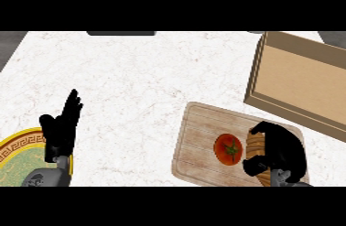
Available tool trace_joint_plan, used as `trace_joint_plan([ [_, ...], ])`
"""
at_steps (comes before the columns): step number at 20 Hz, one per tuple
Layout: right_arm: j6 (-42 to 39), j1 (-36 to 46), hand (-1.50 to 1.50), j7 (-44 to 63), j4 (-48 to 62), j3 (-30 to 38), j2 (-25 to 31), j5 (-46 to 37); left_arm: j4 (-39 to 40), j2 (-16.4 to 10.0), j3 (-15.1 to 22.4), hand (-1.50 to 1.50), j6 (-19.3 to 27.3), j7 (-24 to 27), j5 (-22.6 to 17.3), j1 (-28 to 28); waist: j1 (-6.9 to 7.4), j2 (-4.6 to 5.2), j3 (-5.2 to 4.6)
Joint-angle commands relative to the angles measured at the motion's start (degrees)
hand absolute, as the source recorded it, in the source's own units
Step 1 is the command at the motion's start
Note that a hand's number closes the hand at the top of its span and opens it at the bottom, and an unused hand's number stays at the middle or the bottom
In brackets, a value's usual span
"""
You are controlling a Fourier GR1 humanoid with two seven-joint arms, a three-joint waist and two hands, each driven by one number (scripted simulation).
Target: Pick the croissant from the cutting board and place it in the cardboard box
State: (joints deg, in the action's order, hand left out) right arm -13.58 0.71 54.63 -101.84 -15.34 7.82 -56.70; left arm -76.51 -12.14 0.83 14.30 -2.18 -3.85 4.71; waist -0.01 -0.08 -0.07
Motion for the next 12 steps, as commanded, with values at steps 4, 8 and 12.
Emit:
trace_joint_plan([
  [4, -1.35, -4.04, 1.5, -12.9, -1.73, -6.79, 5.39, 0.14, 2.22, 1.87, -0.09, 0.0, 0.0, 1.67, 0.63, 0.35, -0.47, 0.09, 0.06],
  [8, -6.05, -6.33, 1.5, -22.76, -6.92, -14.18, 10.34, 2.27, -1.3, 0.22, -0.39, 0.0, -0.55, -1.19, 0.19, -0.22, -0.14, -0.2, 0.09],
  [12, -2.2, -12.7, 1.5, -28.19, -11.67, -13.8, 16.39, -0.14, -0.74, 0.38, -1.16, 0.0, -1.32, 0.88, 0.22, -1.43, -0.34, -0.04, 0.08],
])
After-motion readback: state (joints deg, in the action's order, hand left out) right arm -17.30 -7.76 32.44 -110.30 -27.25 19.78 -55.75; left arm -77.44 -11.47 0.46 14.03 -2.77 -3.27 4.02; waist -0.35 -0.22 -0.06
